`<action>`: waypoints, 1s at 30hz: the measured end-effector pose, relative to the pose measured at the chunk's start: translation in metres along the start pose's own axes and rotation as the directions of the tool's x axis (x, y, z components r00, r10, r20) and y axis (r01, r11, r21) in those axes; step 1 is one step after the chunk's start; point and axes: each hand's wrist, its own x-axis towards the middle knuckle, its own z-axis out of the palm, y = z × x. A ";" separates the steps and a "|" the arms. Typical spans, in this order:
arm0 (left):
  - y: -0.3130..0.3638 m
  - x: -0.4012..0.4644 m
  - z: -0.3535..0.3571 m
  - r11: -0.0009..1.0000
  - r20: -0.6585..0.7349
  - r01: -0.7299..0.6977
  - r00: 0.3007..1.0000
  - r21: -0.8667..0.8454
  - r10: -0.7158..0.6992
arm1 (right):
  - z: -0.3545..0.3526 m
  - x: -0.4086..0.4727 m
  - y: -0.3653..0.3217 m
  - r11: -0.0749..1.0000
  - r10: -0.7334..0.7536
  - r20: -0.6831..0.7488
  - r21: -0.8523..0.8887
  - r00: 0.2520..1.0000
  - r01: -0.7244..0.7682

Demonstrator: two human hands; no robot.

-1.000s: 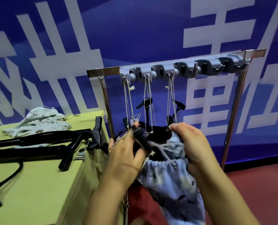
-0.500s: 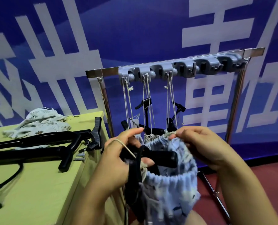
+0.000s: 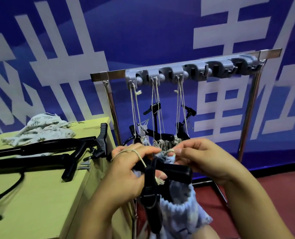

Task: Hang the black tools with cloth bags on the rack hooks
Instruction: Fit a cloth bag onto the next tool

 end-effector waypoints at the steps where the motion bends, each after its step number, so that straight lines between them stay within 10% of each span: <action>1: -0.001 0.000 0.000 1.000 0.032 -0.002 0.999 -0.007 0.002 | 0.005 0.000 0.000 1.000 -0.022 0.009 -0.015 1.000 0.022; 30: 0.004 -0.012 0.000 0.991 0.154 0.098 0.985 -0.095 -0.082 | 0.020 -0.007 -0.005 0.916 -0.191 0.020 -0.356 0.981 0.185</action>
